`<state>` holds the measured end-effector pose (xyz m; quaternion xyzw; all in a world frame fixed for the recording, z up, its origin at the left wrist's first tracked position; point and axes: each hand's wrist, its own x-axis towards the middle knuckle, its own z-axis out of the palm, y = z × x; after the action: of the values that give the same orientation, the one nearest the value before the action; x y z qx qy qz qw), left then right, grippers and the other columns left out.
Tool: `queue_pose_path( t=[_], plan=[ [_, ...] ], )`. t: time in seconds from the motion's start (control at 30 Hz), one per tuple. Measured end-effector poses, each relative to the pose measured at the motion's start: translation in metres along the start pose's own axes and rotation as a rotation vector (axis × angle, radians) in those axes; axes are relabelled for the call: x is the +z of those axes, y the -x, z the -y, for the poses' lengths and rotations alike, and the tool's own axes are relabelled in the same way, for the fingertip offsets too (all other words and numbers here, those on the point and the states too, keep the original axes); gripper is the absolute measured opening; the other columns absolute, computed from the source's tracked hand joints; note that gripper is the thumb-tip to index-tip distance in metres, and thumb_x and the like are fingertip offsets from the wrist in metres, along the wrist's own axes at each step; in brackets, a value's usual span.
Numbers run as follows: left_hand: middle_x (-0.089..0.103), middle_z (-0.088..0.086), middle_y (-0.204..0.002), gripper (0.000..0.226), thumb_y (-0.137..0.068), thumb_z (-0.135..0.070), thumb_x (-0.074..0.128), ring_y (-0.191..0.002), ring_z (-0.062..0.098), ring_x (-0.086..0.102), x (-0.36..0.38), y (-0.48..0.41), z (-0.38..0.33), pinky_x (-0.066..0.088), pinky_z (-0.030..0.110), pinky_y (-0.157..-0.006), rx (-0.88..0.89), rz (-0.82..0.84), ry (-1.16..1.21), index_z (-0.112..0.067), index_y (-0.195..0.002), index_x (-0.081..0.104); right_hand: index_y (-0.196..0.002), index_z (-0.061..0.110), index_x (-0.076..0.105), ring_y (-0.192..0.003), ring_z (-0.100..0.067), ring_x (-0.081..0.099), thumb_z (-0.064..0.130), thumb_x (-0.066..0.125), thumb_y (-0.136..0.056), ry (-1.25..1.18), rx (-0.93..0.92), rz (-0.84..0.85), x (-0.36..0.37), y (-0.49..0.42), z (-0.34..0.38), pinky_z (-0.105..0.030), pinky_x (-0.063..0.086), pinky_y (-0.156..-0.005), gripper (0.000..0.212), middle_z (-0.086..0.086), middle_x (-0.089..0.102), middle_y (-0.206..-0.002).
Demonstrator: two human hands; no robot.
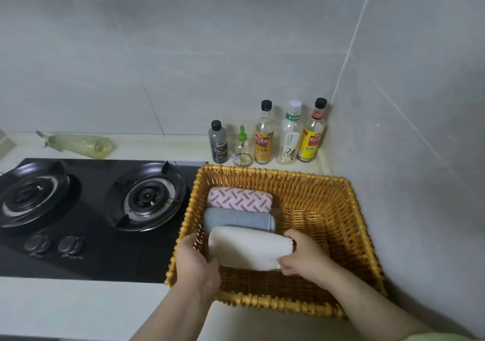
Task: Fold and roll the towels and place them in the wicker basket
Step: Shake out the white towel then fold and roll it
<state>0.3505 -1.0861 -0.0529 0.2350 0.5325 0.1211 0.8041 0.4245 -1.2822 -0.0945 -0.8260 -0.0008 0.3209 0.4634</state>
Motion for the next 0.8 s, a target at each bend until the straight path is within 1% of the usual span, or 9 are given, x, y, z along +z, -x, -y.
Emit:
queue_pose_path(
  t=[0.07, 0.1, 0.17, 0.23, 0.37, 0.47, 0.57, 0.63, 0.8],
  plan=[
    [0.045, -0.002, -0.138, 0.055, -0.096, -0.030, 0.049, -0.115, 0.021, 0.050, -0.001, 0.003, 0.000, 0.043, 0.032, -0.093, -0.111, -0.018, 0.032, -0.018, -0.148, 0.036, -0.105, 0.028, 0.051, -0.091, -0.028, 0.068, -0.003, 0.068, -0.080, 0.006, -0.003, 0.030, 0.003, -0.002, 0.000, -0.036, 0.062, -0.072, 0.043, -0.008, 0.057, -0.104],
    [0.039, 0.002, -0.149, 0.065, -0.094, -0.036, 0.050, -0.125, 0.026, 0.045, -0.003, 0.002, 0.001, 0.042, 0.038, -0.100, -0.178, 0.014, 0.044, -0.016, -0.152, 0.028, -0.105, 0.028, 0.052, -0.091, -0.027, 0.068, -0.003, 0.068, -0.079, 0.014, -0.009, 0.044, 0.004, -0.003, 0.000, -0.036, 0.062, -0.072, 0.043, -0.008, 0.057, -0.104],
    [0.015, 0.015, -0.161, 0.087, -0.091, -0.050, 0.048, -0.145, 0.037, 0.021, -0.004, 0.004, 0.005, 0.026, 0.052, -0.115, -0.328, 0.120, 0.080, -0.009, -0.155, 0.006, -0.106, 0.028, 0.055, -0.091, -0.026, 0.068, -0.003, 0.069, -0.077, 0.030, -0.018, 0.081, 0.007, -0.005, 0.000, -0.036, 0.062, -0.072, 0.045, -0.008, 0.058, -0.104],
    [0.006, 0.019, -0.162, 0.097, -0.089, -0.058, 0.046, -0.148, 0.041, 0.006, -0.003, 0.004, 0.005, 0.014, 0.057, -0.118, -0.422, 0.162, 0.107, -0.006, -0.154, -0.003, -0.111, 0.027, 0.057, -0.092, -0.025, 0.066, -0.003, 0.070, -0.074, 0.063, -0.029, 0.122, 0.012, -0.007, 0.000, -0.035, 0.062, -0.071, 0.049, -0.007, 0.057, -0.106],
    [0.011, 0.015, -0.161, 0.097, -0.083, -0.057, 0.057, -0.146, 0.045, 0.010, 0.004, -0.001, 0.002, 0.018, 0.068, -0.110, -0.368, -0.008, 0.105, -0.019, -0.156, 0.007, -0.117, 0.025, 0.055, -0.089, -0.018, 0.064, 0.006, 0.074, -0.074, 0.206, -0.093, 0.191, 0.020, -0.009, 0.002, -0.028, 0.061, -0.070, 0.051, -0.003, 0.058, -0.103],
    [0.016, 0.016, -0.158, 0.083, -0.088, -0.050, 0.057, -0.144, 0.046, 0.013, 0.010, -0.002, 0.003, 0.018, 0.072, -0.107, -0.354, -0.106, 0.029, -0.022, -0.154, 0.017, -0.117, 0.027, 0.053, -0.087, -0.007, 0.058, 0.021, 0.077, -0.076, 0.401, -0.165, 0.247, 0.026, -0.012, 0.005, -0.023, 0.052, -0.076, 0.049, 0.008, 0.059, -0.102],
    [0.020, 0.017, -0.156, 0.074, -0.092, -0.045, 0.054, -0.143, 0.045, 0.016, 0.015, -0.002, 0.008, 0.021, 0.071, -0.107, -0.351, -0.147, -0.025, -0.018, -0.152, 0.019, -0.127, 0.029, 0.046, -0.097, -0.010, 0.057, 0.020, 0.071, -0.082, 0.485, -0.154, 0.242, 0.030, -0.019, 0.000, -0.026, 0.052, -0.083, 0.052, 0.004, 0.057, -0.114],
    [0.022, 0.017, -0.155, 0.074, -0.091, -0.043, 0.056, -0.142, 0.046, 0.018, 0.015, -0.006, 0.009, 0.023, 0.072, -0.107, -0.349, -0.156, -0.011, -0.019, -0.152, 0.021, -0.132, 0.030, 0.042, -0.101, -0.012, 0.056, 0.017, 0.066, -0.084, 0.503, -0.143, 0.219, 0.029, -0.023, -0.004, -0.024, 0.050, -0.083, 0.055, 0.003, 0.055, -0.121],
    [0.028, 0.017, -0.154, 0.075, -0.090, -0.044, 0.055, -0.142, 0.044, 0.025, 0.021, -0.015, 0.014, 0.023, 0.070, -0.109, -0.341, -0.117, 0.038, -0.019, -0.152, 0.022, -0.121, 0.028, 0.060, -0.100, -0.004, 0.055, 0.013, 0.068, -0.085, 0.406, -0.245, 0.085, 0.029, -0.028, -0.011, -0.010, 0.043, -0.078, 0.040, 0.009, 0.059, -0.114]
  ],
)
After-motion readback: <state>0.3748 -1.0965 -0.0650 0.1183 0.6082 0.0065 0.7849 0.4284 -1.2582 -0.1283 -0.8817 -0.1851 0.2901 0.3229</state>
